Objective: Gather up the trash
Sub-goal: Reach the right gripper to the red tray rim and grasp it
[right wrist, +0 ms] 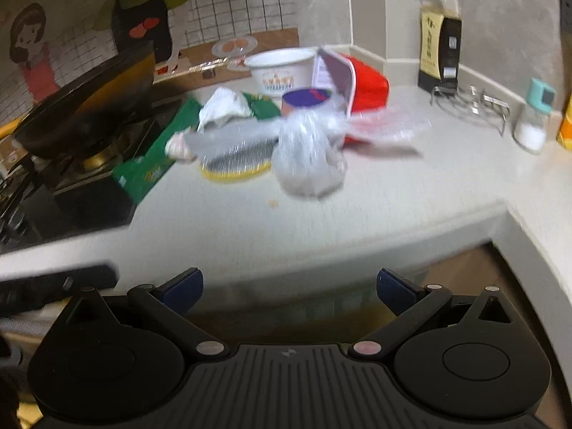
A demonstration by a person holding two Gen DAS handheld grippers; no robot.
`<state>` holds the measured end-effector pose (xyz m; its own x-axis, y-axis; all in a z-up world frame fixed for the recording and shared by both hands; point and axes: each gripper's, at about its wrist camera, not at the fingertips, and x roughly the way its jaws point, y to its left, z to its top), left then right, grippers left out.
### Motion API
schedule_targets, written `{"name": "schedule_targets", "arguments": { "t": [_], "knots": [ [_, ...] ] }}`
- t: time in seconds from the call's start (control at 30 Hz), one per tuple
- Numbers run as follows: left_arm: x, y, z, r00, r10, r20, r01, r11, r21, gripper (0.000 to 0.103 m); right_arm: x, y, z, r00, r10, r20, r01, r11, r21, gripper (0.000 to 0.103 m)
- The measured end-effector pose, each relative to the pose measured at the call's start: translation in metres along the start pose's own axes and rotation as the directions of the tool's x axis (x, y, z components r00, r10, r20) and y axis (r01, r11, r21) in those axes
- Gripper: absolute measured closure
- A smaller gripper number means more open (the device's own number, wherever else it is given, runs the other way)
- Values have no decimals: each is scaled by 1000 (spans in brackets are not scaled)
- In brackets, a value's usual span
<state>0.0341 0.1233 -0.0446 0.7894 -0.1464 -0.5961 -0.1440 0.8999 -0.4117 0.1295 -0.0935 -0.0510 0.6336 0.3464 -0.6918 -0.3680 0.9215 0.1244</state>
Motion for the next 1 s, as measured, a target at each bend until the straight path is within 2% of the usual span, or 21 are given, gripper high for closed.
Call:
{"name": "schedule_targets", "arguments": {
  "t": [0.17, 0.2, 0.27, 0.33, 0.4, 0.47, 0.53, 0.6, 0.7, 0.77, 0.83, 0.87, 0.93, 1.0],
  "knots": [
    [13, 21, 26, 998, -37, 43, 38, 999, -16, 87, 35, 4, 47, 999, 20, -30, -19, 999, 34, 0],
    [17, 25, 31, 998, -45, 48, 46, 999, -17, 87, 39, 5, 56, 1000, -9, -15, 9, 1000, 12, 0],
    [26, 32, 40, 997, -58, 55, 59, 998, -20, 87, 44, 11, 74, 992, -117, 41, 120, 990, -76, 0],
    [34, 39, 48, 996, -66, 58, 68, 997, -35, 87, 50, 19, 91, 958, -249, 142, 273, 942, -193, 0],
    [40, 45, 55, 995, -82, 65, 85, 995, -48, 87, 57, 24, 107, 913, -332, 236, 390, 879, -274, 0],
    [45, 48, 62, 993, -95, 73, 98, 994, -45, 87, 68, 22, 126, 892, -366, 267, 436, 851, -291, 0],
    [50, 50, 68, 992, -103, 77, 107, 993, -40, 87, 82, 14, 148, 895, -373, 244, 430, 867, -250, 2],
    [55, 54, 73, 991, -111, 73, 114, 993, -38, 87, 97, 5, 166, 906, -368, 207, 409, 889, -207, 17],
    [63, 59, 77, 991, -119, 57, 121, 992, -43, 87, 123, -5, 186, 921, -354, 159, 380, 907, -180, 25],
    [68, 62, 80, 992, -121, 45, 123, 991, -47, 87, 140, -6, 192, 919, -368, 141, 390, 901, -192, 27],
    [73, 66, 84, 992, -125, 32, 126, 991, -50, 87, 154, -9, 195, 922, -373, 106, 387, 902, -190, 36],
    [75, 68, 85, 992, -127, 25, 128, 991, -48, 87, 160, -11, 196, 925, -371, 80, 379, 909, -175, 47],
    [81, 68, 89, 991, -136, 12, 136, 990, -41, 87, 163, -18, 194, 913, -402, 68, 408, 903, -138, 54],
    [88, 68, 93, 989, -148, -4, 148, 988, -37, 87, 161, -28, 194, 911, -407, 62, 411, 905, -105, 61]
  ]
}}
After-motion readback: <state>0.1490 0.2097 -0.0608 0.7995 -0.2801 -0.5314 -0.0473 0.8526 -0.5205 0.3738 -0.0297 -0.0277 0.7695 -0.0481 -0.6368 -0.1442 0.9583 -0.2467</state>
